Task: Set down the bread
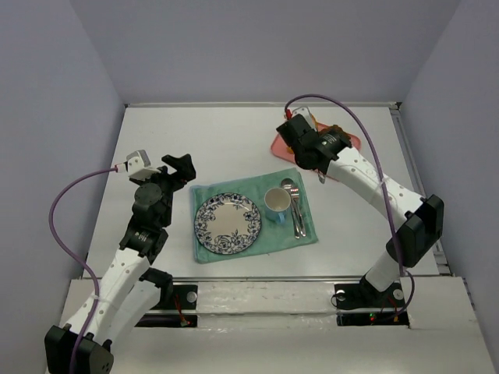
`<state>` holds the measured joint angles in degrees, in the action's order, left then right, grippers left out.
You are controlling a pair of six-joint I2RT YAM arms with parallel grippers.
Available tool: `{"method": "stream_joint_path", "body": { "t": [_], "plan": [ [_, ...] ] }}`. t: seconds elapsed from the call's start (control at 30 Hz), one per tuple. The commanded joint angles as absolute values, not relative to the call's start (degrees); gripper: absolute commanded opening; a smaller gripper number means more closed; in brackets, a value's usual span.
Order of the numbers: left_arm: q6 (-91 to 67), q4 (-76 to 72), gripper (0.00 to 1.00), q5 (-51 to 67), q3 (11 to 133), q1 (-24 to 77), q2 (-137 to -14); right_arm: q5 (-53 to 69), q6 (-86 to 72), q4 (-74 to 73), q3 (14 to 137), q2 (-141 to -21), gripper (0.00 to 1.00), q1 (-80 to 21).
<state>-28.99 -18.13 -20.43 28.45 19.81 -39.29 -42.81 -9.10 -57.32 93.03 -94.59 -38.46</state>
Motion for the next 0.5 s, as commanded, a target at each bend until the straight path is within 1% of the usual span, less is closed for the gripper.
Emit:
{"method": "stream_joint_path", "body": {
  "t": [0.0, 0.1, 0.2, 0.3, 0.43, 0.47],
  "plan": [
    [-28.8, -21.5, 0.99, -22.1, 28.0, 20.0, -39.1, -37.6, 2.9, -46.2, 95.7, -89.9, 0.07, -44.3],
    [-28.7, -21.4, 0.99, -22.2, 28.0, 20.0, -38.8, -32.4, 5.4, -44.6, 96.0, -89.3, 0.07, -46.7],
    [-28.8, -21.2, 0.99, -22.5, 27.9, 20.0, -38.6, -28.2, 9.1, -43.5, 93.7, -88.3, 0.07, -52.0],
    [-28.9, -21.1, 0.99, -22.7, 27.9, 20.0, -38.3, -26.7, 11.1, -43.5, 92.2, -88.3, 0.07, -55.2],
    [-29.4, -20.0, 0.99, -23.8, 28.1, 19.9, -37.9, -24.2, 14.9, -43.5, 88.6, -88.4, 0.07, -61.4],
    [-29.4, -19.5, 0.99, -24.1, 28.2, 20.0, -37.5, -23.7, 16.0, -43.5, 86.7, -88.6, 0.07, -64.4]
  ]
}}
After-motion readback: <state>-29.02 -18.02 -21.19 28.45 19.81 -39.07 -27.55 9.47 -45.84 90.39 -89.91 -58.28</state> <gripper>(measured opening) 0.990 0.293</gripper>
